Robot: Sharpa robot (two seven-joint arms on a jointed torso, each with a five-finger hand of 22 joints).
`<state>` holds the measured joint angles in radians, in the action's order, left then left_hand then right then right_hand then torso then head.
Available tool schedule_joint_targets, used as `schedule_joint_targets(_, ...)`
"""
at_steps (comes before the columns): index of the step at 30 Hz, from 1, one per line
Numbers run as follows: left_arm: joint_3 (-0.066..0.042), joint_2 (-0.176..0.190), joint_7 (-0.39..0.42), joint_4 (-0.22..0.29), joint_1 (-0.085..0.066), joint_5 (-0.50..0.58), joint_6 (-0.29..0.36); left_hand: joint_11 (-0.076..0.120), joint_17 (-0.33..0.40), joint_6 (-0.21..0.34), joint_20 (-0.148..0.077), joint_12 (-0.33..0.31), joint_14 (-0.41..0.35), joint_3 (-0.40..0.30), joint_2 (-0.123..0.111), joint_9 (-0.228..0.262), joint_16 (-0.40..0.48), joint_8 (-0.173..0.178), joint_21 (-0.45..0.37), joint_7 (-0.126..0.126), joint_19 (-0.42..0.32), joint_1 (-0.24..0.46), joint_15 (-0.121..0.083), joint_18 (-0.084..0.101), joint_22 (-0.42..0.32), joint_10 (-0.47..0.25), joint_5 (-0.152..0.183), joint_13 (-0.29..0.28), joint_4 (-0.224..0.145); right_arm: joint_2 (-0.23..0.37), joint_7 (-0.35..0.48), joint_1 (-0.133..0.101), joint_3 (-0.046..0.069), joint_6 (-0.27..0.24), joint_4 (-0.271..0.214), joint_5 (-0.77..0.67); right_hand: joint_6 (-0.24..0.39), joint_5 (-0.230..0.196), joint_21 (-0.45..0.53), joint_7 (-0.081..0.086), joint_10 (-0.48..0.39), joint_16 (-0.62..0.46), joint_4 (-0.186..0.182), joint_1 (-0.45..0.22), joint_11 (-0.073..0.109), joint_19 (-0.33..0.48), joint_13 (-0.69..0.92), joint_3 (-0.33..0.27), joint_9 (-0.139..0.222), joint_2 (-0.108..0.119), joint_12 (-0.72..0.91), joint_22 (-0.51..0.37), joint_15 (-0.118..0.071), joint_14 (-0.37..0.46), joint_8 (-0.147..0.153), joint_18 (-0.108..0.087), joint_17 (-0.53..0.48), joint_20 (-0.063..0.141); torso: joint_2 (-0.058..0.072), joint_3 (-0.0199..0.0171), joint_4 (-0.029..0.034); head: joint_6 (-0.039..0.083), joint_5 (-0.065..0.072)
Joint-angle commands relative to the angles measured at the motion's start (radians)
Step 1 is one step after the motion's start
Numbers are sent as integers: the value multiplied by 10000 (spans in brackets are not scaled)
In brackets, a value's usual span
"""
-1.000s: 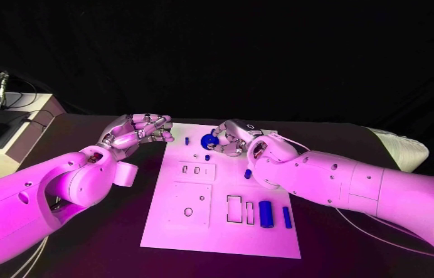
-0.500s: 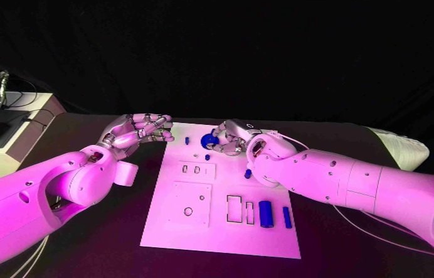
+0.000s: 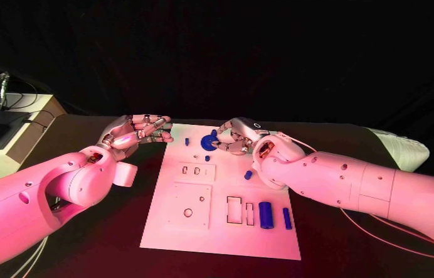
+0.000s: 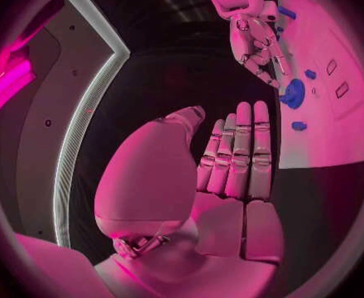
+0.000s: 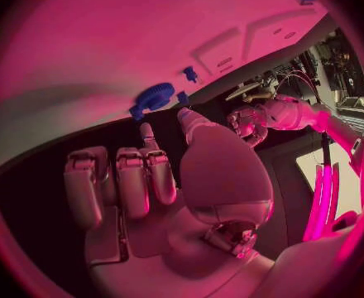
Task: Assemble the parts on the task board
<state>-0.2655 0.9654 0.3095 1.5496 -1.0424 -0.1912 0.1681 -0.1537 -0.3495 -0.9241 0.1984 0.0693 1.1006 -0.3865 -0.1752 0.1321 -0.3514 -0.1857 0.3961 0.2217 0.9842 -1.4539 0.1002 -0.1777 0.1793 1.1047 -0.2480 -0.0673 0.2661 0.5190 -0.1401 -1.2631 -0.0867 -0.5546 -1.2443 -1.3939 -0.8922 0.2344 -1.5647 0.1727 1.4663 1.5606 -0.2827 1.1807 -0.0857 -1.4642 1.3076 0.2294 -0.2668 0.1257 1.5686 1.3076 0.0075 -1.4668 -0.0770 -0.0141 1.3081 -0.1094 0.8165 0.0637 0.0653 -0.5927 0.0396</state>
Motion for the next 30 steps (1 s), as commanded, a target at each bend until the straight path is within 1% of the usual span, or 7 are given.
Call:
schedule_joint_targets(1,-5,-7,70,-18,2,-12,-135,-56,-43,-28,-7,-60,-92,-94,-34,-13,-70,66,72,22,-82,81,-16,-20,24,-11,23,3,-5,221,491,-110,57,-698,-289,206,-83,3,-15,-7,1045,56,-1,79,-26,-1040,2632,55,16,120,22,2586,62,-984,-26,127,2370,-63,-11,-10,-1,14,14)
schedule_joint_targets(5,-5,3,74,-53,12,-7,-131,-56,-43,-28,-7,-60,-92,-94,-34,-13,-70,66,72,22,-82,81,-16,-20,24,-11,23,3,-5,603,1022,-249,128,-813,-669,1253,-101,-4,21,-5,1045,48,6,147,-26,-1020,2632,79,23,155,22,2551,61,-974,-27,117,2324,-63,-23,-11,-13,30,16)
schedule_joint_targets(10,-4,19,80,-104,30,12,-123,-56,-43,-28,-7,-60,-92,-94,-34,-13,-70,66,72,22,-82,81,-16,-20,24,-11,23,3,-5,1246,1784,-439,199,-849,-1207,3272,-181,54,102,29,1045,34,32,382,-51,-975,2632,254,44,125,22,2471,78,-957,-40,93,2247,-72,-67,-54,-80,38,5)
schedule_joint_targets(15,-4,35,84,-146,76,36,-125,-56,-43,-28,-7,-60,-92,-94,-34,-13,-70,66,72,22,-82,81,-16,-20,24,-11,23,3,-5,2110,2044,-617,226,-440,-1685,4179,-396,83,172,13,1045,20,291,914,-41,-936,2632,603,56,193,22,2407,77,-941,-119,72,2181,-81,-143,-101,-163,8,18)
schedule_joint_targets(20,-3,46,102,-148,167,57,-142,-55,-59,-31,-5,-57,-100,-105,-35,-13,-77,68,80,19,-89,81,-15,-21,28,-11,23,1,-13,2922,2041,-667,222,309,-2086,4130,-619,381,173,-19,1045,14,1020,1881,-2,-936,2632,1166,77,546,22,2410,41,-936,-253,73,2161,-46,-212,-147,-243,-34,46)
schedule_joint_targets(27,-4,58,130,-104,374,50,-193,-4,-141,-102,-9,17,-129,-171,-42,4,-118,44,129,-21,-119,84,-42,-28,52,189,24,-38,-54,3899,1893,-482,150,885,-2790,2991,-855,247,315,-76,1032,-12,1190,2020,46,-857,2620,1350,67,742,7,2281,6,-909,-397,32,2045,-20,-338,-229,-340,-154,70)
schedule_joint_targets(30,-4,53,152,-105,480,47,-211,16,-174,-121,-13,42,-143,-201,-49,8,-132,40,148,-33,-132,94,-54,-30,61,288,25,-54,-63,4155,1871,-350,129,859,-3070,2354,-1015,198,566,-178,35,-48,1203,2002,162,-722,1560,1589,82,878,-1272,2059,-103,-878,-513,-38,1909,78,-396,-270,-402,-183,10)
